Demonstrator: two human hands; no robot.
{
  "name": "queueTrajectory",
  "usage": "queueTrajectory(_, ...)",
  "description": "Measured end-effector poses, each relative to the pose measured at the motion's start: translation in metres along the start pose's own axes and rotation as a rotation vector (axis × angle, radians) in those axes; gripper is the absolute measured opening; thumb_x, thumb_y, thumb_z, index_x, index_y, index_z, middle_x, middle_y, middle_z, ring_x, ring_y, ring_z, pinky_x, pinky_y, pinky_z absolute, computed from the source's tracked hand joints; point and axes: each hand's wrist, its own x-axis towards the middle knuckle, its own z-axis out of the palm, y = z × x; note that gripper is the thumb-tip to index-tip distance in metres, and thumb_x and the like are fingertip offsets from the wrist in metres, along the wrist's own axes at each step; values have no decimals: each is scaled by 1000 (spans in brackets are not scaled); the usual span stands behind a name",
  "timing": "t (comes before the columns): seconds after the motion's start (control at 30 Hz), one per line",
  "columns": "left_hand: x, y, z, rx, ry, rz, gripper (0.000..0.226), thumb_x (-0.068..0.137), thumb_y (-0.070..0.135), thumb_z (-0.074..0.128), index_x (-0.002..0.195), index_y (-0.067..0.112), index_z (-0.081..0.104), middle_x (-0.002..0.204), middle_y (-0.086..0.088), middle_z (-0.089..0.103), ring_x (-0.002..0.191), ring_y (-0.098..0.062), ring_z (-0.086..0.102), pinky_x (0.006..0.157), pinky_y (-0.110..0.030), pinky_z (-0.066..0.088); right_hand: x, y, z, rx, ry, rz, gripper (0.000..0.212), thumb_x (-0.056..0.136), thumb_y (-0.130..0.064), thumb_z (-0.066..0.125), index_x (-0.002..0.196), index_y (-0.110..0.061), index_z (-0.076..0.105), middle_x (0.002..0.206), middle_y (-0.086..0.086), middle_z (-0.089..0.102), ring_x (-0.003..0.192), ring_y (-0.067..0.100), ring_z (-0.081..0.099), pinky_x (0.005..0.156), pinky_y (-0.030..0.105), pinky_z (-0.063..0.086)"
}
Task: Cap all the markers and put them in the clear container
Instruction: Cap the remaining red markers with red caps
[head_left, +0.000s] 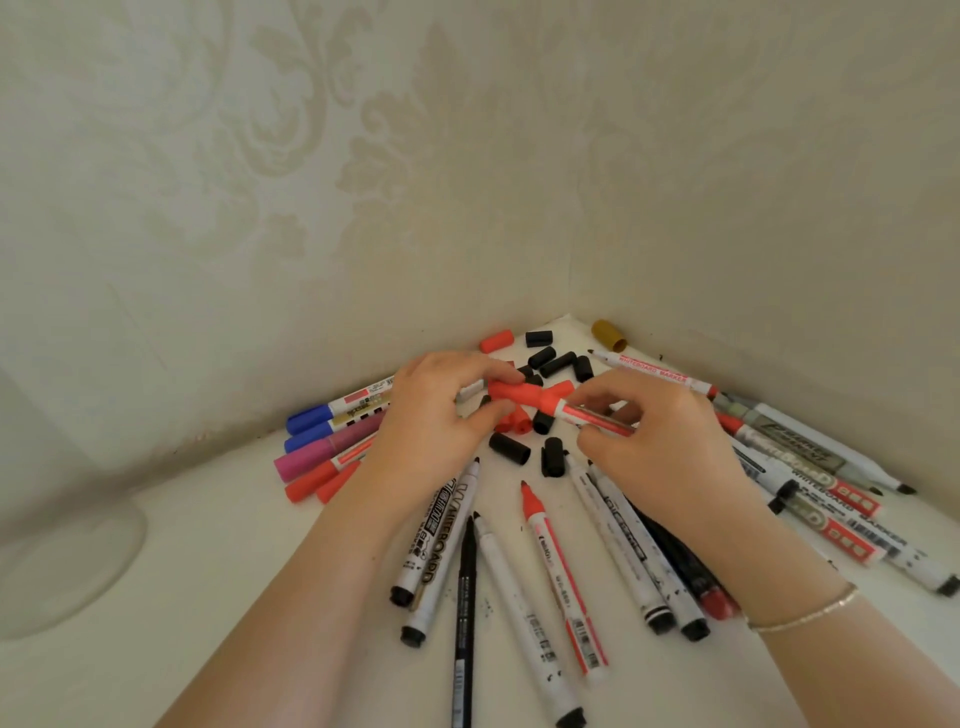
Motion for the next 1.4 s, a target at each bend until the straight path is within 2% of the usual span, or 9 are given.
queueTrajectory(0.1,-2,4,-4,-96,-110,-44,31,84,14,71,93,43,65,98,23,65,103,6,55,101,-28,39,0,3,0,-10,-26,-52,30,82,-18,64,97,-43,69,88,-22,65,81,-3,58,74,26,54)
queueTrajectory(0.2,-3,10,-12,-435,-237,-176,18,89,7,63,97,22,70,93,1,72,85,-7,68,84,-22,49,-1,4,-2,127,-43,-86,30,82,-17,65,97,-41,72,76,-20,67,63,2,56,58,19,49)
queueTrajectory(0.3,-4,14,-16,-641,-309,-279,12,91,11,58,89,10,69,77,-6,69,59,-13,58,60,-22,46,-5,-1,-2,284,-104,-160,28,83,-17,67,94,-42,74,75,-20,69,52,5,50,49,18,43)
queueTrajectory(0.43,-7,23,-11,-669,-358,-315,15,94,16,57,84,8,65,68,-8,67,44,-11,48,47,-18,39,-6,-2,2,292,-101,-225,13,81,-31,69,90,-38,75,84,-17,71,51,6,47,50,20,42)
queueTrajectory(0.73,-6,24,-8,-666,-308,-290,19,95,16,55,78,7,58,62,-6,64,41,-10,46,49,-18,40,-5,-5,6,411,-55,-129,8,77,-32,74,84,-35,76,73,0,71,46,5,36,46,20,35)
queueTrajectory(0.87,-6,23,-8,-603,-329,-289,21,96,18,55,84,1,59,61,-2,63,43,-10,47,48,-17,39,-4,-8,4,454,-103,-84,7,77,-29,76,81,-33,77,78,-7,73,48,19,47,49,28,45)
queueTrajectory(0.93,-4,21,-10,-581,-308,-294,21,94,19,57,84,1,60,60,-1,63,44,-10,48,48,-18,40,-1,-10,2,455,-149,-55,5,77,-33,75,82,-33,76,76,-6,72,44,6,45,48,20,40)
queueTrajectory(1.07,-1,14,-16,-501,-219,-299,17,88,24,66,80,10,63,62,-2,66,48,-13,48,50,-23,40,-1,-13,-1,267,-240,22,14,80,-49,66,81,-36,70,58,-9,56,45,0,41,50,15,36)
queueTrajectory(1.4,-2,12,-17,-567,-299,-334,17,95,19,56,82,11,64,63,2,65,53,-8,52,57,-20,45,-4,-15,-7,137,-303,68,13,87,-42,60,81,-34,69,69,0,61,43,0,39,53,20,36)
